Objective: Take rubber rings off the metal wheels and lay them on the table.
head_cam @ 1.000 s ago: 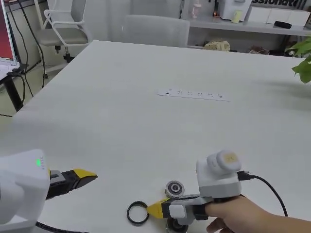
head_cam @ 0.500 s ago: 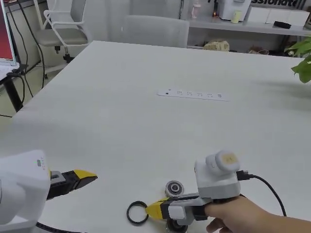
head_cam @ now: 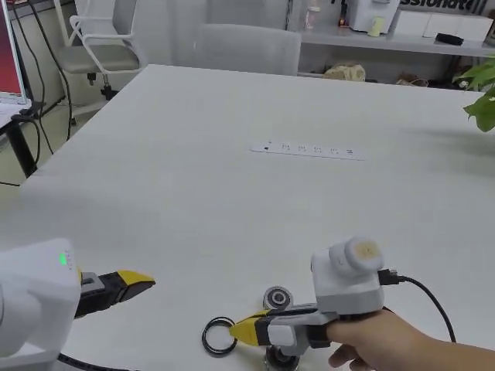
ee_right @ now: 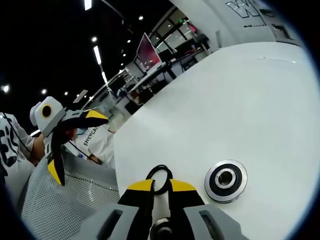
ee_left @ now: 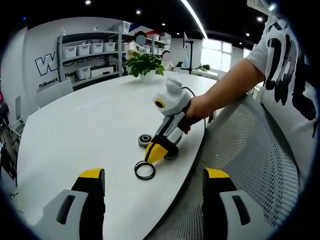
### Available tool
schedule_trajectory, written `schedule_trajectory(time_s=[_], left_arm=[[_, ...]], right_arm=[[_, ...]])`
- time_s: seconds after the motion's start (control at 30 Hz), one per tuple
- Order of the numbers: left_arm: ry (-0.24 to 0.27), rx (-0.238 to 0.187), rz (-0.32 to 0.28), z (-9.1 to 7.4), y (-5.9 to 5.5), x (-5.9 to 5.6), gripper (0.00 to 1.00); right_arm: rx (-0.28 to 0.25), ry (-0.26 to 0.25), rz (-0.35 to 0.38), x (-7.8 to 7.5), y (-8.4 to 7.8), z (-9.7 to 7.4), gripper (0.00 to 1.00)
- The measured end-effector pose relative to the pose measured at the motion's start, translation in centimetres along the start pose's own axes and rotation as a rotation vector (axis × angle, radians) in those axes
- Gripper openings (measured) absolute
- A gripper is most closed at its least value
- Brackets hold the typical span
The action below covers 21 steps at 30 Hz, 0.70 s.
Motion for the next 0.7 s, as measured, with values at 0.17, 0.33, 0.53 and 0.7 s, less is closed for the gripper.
schedule_trajectory(time_s=[0.17,0.33,0.53,0.7], left_arm=[[0.000,0.001,-0.001,0.01,0.02,0.05,0.77],[-0.002,0.004,0.000,0.08,0.01,0.06,0.77],[-0.008,0.010,0.003,0.24,-0.01,0.00,0.77],[-0.008,0.012,0.004,0.25,-0.05,0.18,0.77]], right_arm=[[0.010,-0.004,-0.037,0.27,0.02,0.06,0.10],[0.033,-0.013,-0.106,0.53,-0.12,0.07,0.13],[0.065,-0.021,-0.175,0.74,-0.54,0.06,0.15],[0.076,-0.024,-0.212,0.75,-0.48,0.16,0.16]])
Point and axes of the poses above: the centre of the closed fingertips' face, and the gripper's own axes: z roughly forward along the fingers, x roughly to its left, y roughly out of its top, the point moved 3 cm from there along -z, roughly backward along the fingers, and after that the axes turned 2 degrees about z, right-handed, at the moved point
